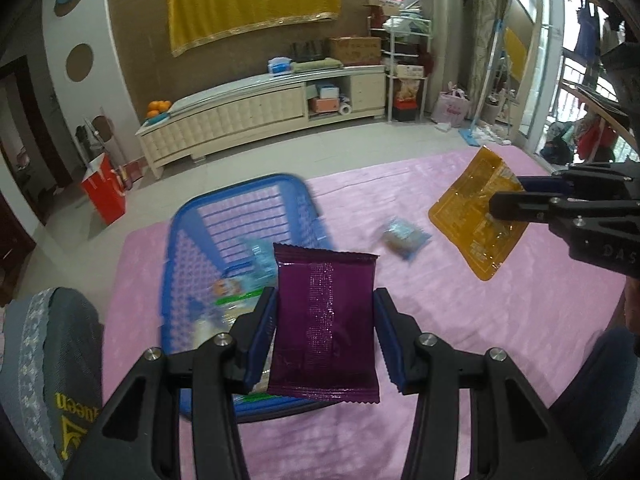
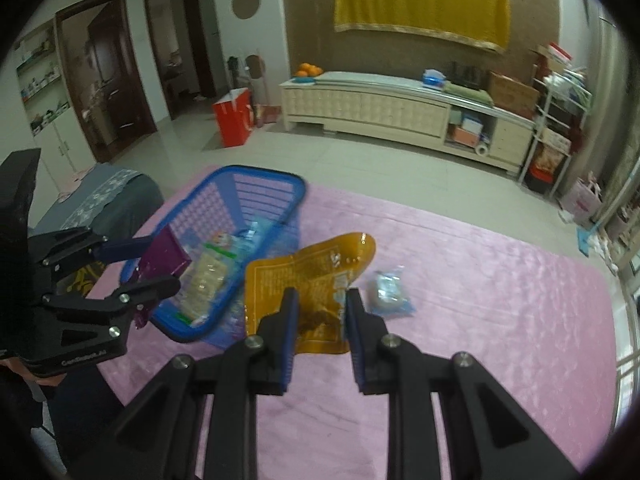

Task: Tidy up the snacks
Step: 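Carry the purple bag and orange pack over the blue basket and release both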

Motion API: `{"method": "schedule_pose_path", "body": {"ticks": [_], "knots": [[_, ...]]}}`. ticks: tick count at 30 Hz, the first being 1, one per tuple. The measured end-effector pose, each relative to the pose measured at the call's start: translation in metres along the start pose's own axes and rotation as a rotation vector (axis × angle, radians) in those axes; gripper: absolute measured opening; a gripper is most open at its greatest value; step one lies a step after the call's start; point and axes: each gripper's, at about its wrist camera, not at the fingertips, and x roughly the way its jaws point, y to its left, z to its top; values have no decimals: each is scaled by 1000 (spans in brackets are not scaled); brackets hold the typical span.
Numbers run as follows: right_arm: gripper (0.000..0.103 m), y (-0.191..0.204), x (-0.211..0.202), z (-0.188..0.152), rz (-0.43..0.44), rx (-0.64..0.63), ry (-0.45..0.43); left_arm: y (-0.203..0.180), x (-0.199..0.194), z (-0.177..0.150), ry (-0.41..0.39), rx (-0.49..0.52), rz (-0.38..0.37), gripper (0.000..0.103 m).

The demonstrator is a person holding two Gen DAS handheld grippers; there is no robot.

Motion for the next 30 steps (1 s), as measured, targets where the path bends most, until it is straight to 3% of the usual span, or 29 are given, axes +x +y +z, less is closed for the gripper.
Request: {"method": "schedule_pose_path", "body": {"ticks": [16, 30], "knots": [[27, 75, 52, 21, 54, -101, 65, 77, 10, -32, 62, -55, 42, 45], [27, 95, 90, 21, 32, -172, 162, 89, 38, -34, 96, -59, 11, 45]]}}
